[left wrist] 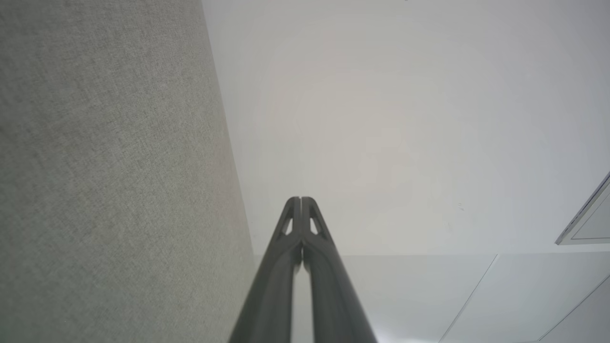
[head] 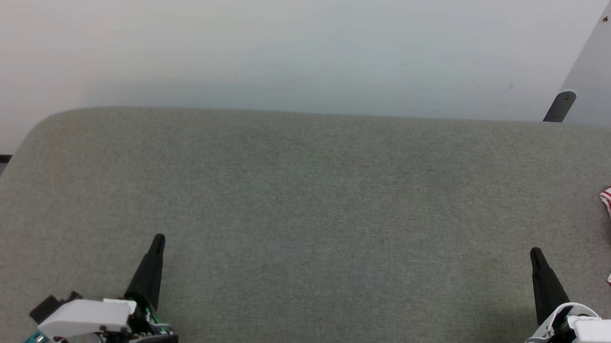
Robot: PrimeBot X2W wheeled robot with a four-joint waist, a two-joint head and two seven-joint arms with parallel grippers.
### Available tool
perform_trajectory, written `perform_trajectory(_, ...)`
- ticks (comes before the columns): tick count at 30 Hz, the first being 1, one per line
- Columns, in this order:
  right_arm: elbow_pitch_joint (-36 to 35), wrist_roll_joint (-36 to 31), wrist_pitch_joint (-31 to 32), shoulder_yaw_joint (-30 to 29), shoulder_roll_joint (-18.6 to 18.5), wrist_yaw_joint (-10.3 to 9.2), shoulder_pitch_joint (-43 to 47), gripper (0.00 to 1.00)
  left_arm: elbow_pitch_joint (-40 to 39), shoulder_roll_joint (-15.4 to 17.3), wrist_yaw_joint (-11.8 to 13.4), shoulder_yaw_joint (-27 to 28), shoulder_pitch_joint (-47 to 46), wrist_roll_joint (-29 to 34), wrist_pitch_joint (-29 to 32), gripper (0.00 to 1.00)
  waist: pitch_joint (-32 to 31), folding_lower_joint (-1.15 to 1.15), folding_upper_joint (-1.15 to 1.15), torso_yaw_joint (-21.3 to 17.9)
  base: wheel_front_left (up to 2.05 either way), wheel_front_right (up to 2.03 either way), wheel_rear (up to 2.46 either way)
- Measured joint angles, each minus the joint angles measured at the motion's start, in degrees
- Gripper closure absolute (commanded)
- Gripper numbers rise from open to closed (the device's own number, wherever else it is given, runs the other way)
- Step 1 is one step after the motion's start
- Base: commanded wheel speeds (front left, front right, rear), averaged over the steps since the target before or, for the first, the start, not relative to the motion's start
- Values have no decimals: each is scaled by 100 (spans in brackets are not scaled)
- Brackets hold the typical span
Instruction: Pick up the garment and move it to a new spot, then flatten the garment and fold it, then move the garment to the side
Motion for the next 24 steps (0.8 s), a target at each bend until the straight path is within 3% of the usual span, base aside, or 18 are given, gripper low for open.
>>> perform_trajectory(24,0,0,0,-1,0,0,0,100,1,0,0,3,0,0,0,100,0,0,0,0,0,0,0)
